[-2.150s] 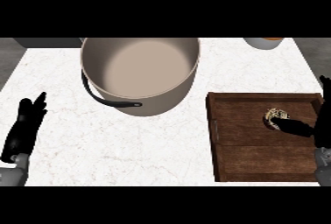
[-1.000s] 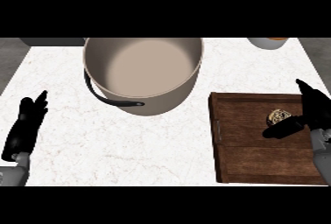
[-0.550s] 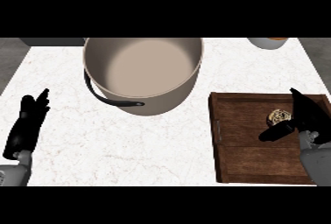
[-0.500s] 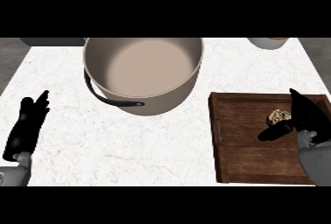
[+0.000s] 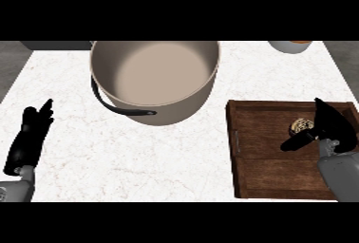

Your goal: Pick the cupcake from the tray and place it in the pot

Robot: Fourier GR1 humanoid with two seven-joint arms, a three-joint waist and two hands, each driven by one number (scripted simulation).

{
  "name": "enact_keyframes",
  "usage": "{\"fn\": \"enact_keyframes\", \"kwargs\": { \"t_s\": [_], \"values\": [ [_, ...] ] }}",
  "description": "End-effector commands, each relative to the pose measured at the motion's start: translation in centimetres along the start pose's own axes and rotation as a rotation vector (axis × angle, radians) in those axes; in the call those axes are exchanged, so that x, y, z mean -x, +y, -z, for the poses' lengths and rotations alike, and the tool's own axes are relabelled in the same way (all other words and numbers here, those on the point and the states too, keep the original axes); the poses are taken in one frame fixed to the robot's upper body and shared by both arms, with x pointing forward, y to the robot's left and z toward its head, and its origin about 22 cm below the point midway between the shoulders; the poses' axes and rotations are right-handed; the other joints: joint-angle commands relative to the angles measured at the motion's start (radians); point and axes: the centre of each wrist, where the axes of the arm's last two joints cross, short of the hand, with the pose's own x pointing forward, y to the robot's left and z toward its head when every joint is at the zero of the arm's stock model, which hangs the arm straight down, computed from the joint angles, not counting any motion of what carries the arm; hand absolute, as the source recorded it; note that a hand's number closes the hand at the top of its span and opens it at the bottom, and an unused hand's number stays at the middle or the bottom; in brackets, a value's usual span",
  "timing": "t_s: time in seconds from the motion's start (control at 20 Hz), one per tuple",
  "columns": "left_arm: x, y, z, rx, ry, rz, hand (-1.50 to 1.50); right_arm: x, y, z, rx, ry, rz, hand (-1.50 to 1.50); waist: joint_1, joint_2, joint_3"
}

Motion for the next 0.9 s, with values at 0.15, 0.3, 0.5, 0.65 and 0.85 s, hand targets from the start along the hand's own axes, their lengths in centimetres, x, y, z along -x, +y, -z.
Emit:
{"fn": "enact_keyframes", "kwargs": {
  "t_s": [0.15,0.3,0.5,0.65,0.85],
  "values": [
    [-1.2,-0.8,0.0,-0.019,-0.001,0.006,0.0,0.5,1.8,2.0,-0.066,0.097,-0.029,-1.5,0.002,0.0,0.0],
    [-0.2,0.4,-0.5,-0.006,-0.003,0.013,0.0,0.8,2.8,4.0,-0.075,0.093,-0.018,-1.5,0.007,0.001,0.0],
    [-0.2,0.7,-0.3,-0.005,0.0,0.021,0.0,0.5,1.3,4.2,-0.084,0.1,0.011,-1.5,0.002,0.0,0.0],
    [-0.4,-0.4,0.7,-0.006,-0.002,0.007,0.0,1.1,2.5,3.2,-0.086,0.095,0.004,-1.5,-0.002,0.0,0.0],
    [-2.8,-0.2,-0.3,-0.006,-0.01,-0.005,0.0,-0.1,3.9,4.1,-0.099,0.107,-0.001,-1.5,0.002,0.0,0.0]
  ]
}}
